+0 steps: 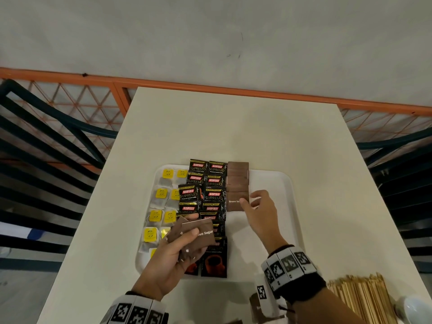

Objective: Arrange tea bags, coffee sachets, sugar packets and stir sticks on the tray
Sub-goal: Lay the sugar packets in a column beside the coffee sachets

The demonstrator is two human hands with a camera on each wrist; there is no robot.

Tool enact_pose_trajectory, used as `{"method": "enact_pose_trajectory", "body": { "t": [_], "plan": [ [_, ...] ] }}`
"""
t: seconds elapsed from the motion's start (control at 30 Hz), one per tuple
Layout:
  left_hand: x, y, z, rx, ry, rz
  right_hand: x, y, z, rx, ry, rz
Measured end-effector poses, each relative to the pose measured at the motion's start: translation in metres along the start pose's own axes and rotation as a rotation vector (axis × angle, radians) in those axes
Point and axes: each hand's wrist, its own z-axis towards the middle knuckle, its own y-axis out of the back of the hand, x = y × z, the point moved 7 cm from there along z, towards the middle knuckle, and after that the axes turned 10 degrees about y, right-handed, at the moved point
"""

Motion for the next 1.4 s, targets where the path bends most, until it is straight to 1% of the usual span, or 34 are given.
{"method": "enact_pose_trajectory", "body": {
  "t": [0.07, 0.13, 0.17, 0.23, 0.33, 0.4, 0.47, 0.57, 0.63, 0.7, 0.8, 0.83, 0.9, 1.03, 1.13, 1.23, 1.4],
  "plan": [
    [0.001, -0.001, 0.000, -0.010, -0.004, 0.012, 0.015, -0.009, -0.015, 0.114, 0.038, 0.026],
    [0.001, -0.002, 0.000, -0.024, -0.009, 0.034, 0.026, -0.021, -0.033, 0.292, 0.043, 0.065],
    [0.002, -0.002, 0.000, -0.036, -0.012, 0.049, 0.029, -0.027, -0.042, 0.379, 0.026, 0.116],
    [0.003, 0.000, 0.001, -0.072, -0.017, 0.080, 0.032, -0.037, -0.058, 0.509, -0.026, 0.257],
    [0.006, 0.005, 0.001, -0.123, -0.013, 0.132, 0.033, -0.044, -0.075, 0.624, -0.125, 0.527],
    [0.009, 0.007, 0.001, -0.146, -0.005, 0.160, 0.032, -0.044, -0.079, 0.645, -0.154, 0.632],
    [0.012, 0.007, 0.000, -0.145, 0.006, 0.181, 0.028, -0.041, -0.078, 0.621, -0.154, 0.610],
    [0.016, 0.005, 0.000, -0.132, 0.015, 0.205, 0.018, -0.033, -0.073, 0.508, -0.155, 0.504],
    [0.017, 0.004, 0.000, -0.127, 0.015, 0.228, 0.015, -0.028, -0.071, 0.464, -0.131, 0.438],
    [0.016, 0.005, 0.001, -0.132, 0.006, 0.230, 0.015, -0.025, -0.071, 0.475, -0.107, 0.413],
    [0.016, 0.006, 0.001, -0.143, 0.001, 0.207, 0.014, -0.023, -0.071, 0.528, -0.111, 0.466],
    [0.015, 0.006, 0.001, -0.139, 0.004, 0.195, 0.012, -0.021, -0.069, 0.523, -0.113, 0.479],
    [0.015, 0.006, 0.000, -0.111, 0.017, 0.161, 0.007, -0.013, -0.060, 0.458, -0.114, 0.475],
    [0.013, 0.003, -0.002, -0.001, 0.066, 0.027, -0.007, 0.005, -0.033, 0.260, -0.133, 0.431],
    [0.011, 0.001, -0.004, 0.048, 0.058, -0.022, -0.014, 0.010, -0.017, 0.195, -0.101, 0.328],
    [0.010, 0.003, -0.003, 0.016, 0.034, 0.005, -0.020, 0.006, -0.006, 0.180, -0.082, 0.253],
    [0.009, 0.005, -0.004, -0.027, 0.025, 0.049, -0.028, 0.000, 0.001, 0.141, -0.092, 0.143]
  ]
}}
